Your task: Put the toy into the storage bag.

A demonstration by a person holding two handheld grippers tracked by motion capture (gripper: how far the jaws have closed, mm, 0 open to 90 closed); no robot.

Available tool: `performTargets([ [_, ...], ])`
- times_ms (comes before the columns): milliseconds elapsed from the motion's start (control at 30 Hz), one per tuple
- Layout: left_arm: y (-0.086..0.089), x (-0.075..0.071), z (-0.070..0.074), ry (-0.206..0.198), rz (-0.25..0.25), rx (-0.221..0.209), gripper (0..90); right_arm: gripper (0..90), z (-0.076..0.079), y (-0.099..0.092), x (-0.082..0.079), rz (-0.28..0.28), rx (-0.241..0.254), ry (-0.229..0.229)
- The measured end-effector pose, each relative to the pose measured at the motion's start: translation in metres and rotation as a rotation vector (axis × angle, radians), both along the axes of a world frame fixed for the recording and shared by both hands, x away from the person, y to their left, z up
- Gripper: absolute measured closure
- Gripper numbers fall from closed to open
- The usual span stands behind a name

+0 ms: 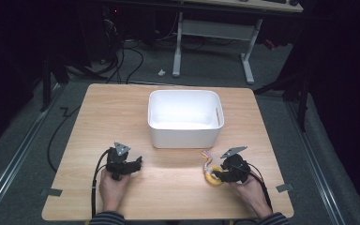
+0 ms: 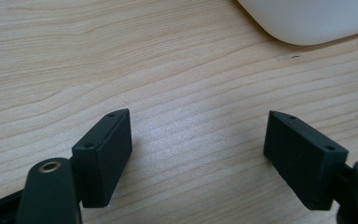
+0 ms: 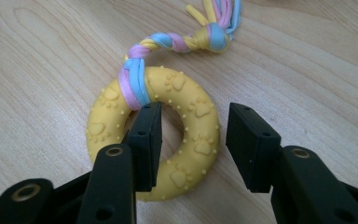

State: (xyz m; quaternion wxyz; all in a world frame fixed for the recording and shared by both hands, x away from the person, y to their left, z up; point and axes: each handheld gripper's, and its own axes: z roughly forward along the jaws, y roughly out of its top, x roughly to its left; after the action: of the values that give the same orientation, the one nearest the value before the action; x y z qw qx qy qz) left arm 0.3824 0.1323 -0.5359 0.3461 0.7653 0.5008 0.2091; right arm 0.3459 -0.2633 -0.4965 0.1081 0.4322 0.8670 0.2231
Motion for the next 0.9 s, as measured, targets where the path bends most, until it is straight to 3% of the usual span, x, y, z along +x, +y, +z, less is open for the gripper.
performTargets([
  [200, -0.0002, 0.0, 0.0, 0.0, 0.001, 0.002, 23.9, 59.6, -0.0037, 0.0028, 0.0014, 0.001, -0.016, 0.028],
  [367, -0.0008, -0.0001, 0.0, -0.001, 0.001, 0.008, 23.9, 64.1, -0.0047, 0.0016, 0.0022, 0.008, -0.022, 0.015],
  [900, -0.0006, -0.0001, 0.0, 0.0, 0.001, 0.005, 23.7, 67.2, -0.001, -0.0058, -0.0016, 0.002, 0.024, 0.001],
])
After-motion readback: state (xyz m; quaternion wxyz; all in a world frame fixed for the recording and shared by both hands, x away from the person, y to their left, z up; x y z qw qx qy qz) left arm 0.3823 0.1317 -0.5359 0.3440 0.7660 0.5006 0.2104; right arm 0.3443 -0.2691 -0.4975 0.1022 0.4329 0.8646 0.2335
